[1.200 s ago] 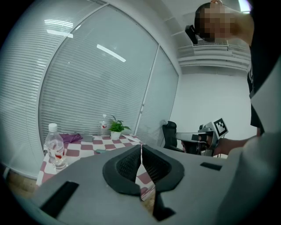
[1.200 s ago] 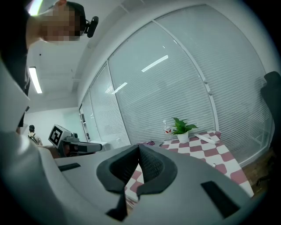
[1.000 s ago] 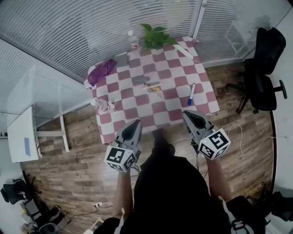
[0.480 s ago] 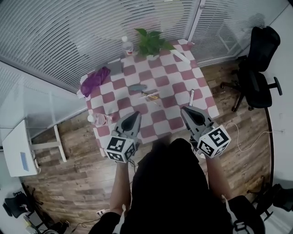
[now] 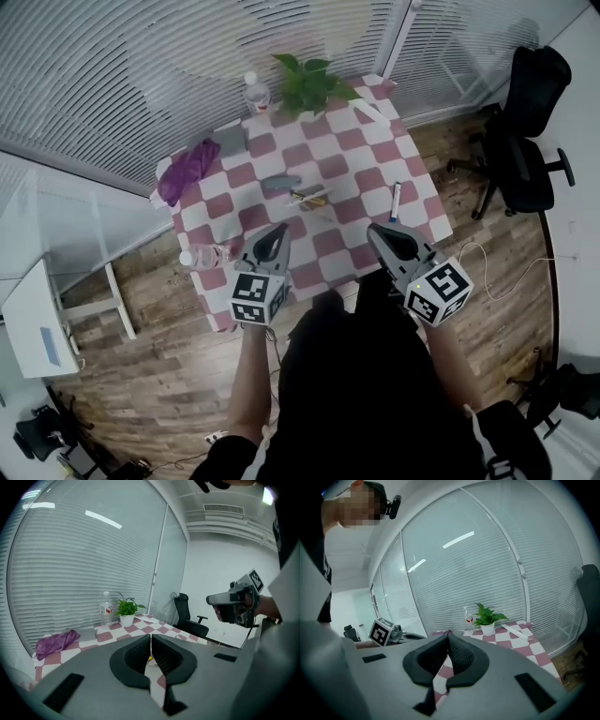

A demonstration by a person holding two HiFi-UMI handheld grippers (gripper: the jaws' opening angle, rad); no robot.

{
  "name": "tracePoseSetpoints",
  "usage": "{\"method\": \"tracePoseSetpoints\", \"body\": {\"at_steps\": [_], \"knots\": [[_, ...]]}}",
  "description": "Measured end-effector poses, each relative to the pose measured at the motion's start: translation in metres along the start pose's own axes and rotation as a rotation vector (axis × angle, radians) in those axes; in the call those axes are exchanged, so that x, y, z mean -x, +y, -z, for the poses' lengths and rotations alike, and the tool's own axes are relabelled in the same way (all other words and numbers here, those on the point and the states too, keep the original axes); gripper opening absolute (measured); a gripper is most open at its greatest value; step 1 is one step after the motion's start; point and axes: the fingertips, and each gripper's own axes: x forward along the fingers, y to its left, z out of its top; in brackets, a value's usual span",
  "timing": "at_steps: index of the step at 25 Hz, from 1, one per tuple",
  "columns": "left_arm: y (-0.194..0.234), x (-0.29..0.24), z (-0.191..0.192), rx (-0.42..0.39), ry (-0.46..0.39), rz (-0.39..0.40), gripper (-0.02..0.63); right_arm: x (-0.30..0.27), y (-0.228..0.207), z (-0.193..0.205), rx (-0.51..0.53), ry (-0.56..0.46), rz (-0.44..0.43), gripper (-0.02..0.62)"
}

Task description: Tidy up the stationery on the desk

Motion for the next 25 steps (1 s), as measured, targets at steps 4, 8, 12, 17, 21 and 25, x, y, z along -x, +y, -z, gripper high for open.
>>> {"method": "tracePoseSetpoints", "body": {"at_steps": [4, 8, 12, 17, 21, 25], "knots": [[0.006, -0.017, 0.000, -0.037, 0.023, 0.013, 0.035, -0.004, -0.002, 0.000, -0.001, 0.021, -0.001, 0.021], [0.010, -0.041, 0.007, -0.092, 0.071, 0.036, 0.035, -0.006, -0.013, 0.001, -0.015, 0.037, 0.023, 0.021], [0.014, -0.063, 0.019, -0.113, 0.122, 0.072, 0.035, -0.009, -0.021, 0.006, -0.023, 0.050, 0.037, 0.021], [0.017, -0.087, 0.031, -0.119, 0.176, 0.094, 0.044, -0.014, -0.034, 0.012, -0.043, 0.059, 0.053, 0.020], [0.018, -0.109, 0.044, -0.155, 0.235, 0.115, 0.110, -0.019, -0.040, 0.018, -0.062, 0.071, 0.057, 0.020], [0.021, -0.130, 0.065, -0.234, 0.325, 0.125, 0.146, -0.023, -0.046, 0.023, -0.074, 0.091, 0.061, 0.021]]}}
